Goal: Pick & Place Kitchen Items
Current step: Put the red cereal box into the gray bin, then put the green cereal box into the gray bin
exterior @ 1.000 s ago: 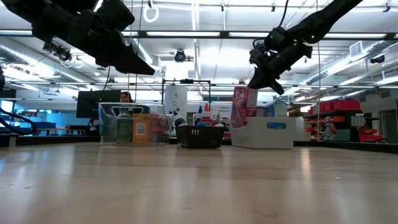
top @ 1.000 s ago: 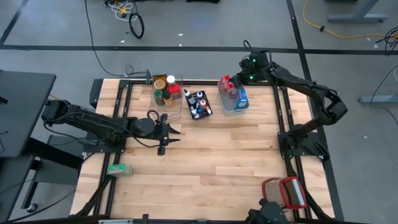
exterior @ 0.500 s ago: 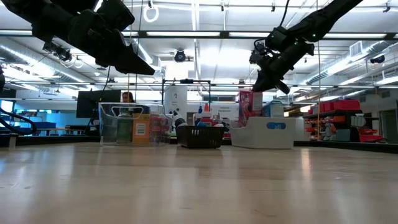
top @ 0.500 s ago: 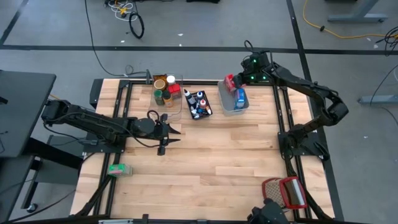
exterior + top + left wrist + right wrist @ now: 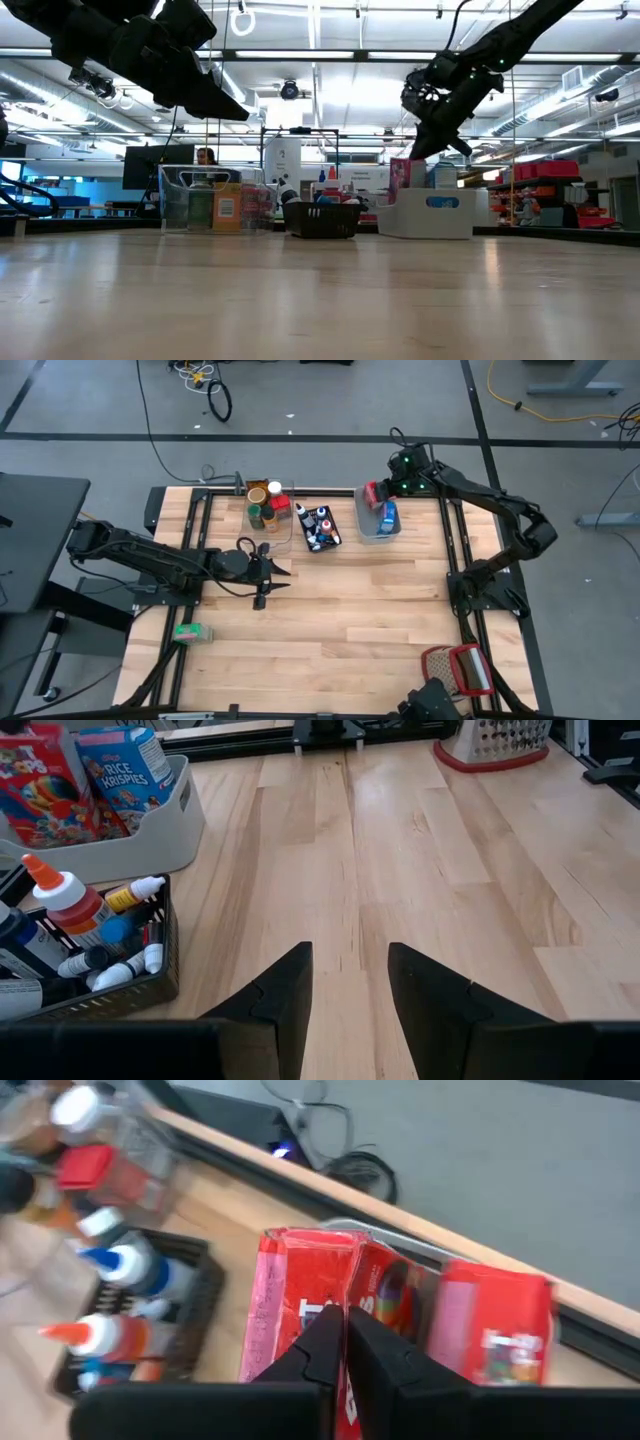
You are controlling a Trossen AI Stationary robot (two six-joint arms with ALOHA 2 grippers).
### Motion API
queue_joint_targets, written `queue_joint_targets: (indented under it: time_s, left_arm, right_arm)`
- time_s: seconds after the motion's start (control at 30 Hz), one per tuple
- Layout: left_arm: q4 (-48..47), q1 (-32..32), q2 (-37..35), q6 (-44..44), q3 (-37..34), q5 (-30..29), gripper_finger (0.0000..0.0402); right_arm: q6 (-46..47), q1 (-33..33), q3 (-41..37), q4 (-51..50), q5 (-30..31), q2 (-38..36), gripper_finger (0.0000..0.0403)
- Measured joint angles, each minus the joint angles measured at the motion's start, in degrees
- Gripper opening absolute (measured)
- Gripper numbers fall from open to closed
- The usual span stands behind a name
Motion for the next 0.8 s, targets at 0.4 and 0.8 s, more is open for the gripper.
queue_joint_targets:
  time_s: [0.4, 0.8]
  left_arm:
    - [0.01, 0.00, 0.00, 0.28, -0.01, 0.00, 0.0142]
    - [0.13, 0.02, 0.00, 0.24, -0.02, 0.00, 0.0142]
  right_arm:
    - [-0.73, -0.02, 0.00, 1.76, -0.47, 2.98, 0.0070]
    - [-0.44, -0.10, 0.00, 4.16, -1.14, 3.03, 0.0129]
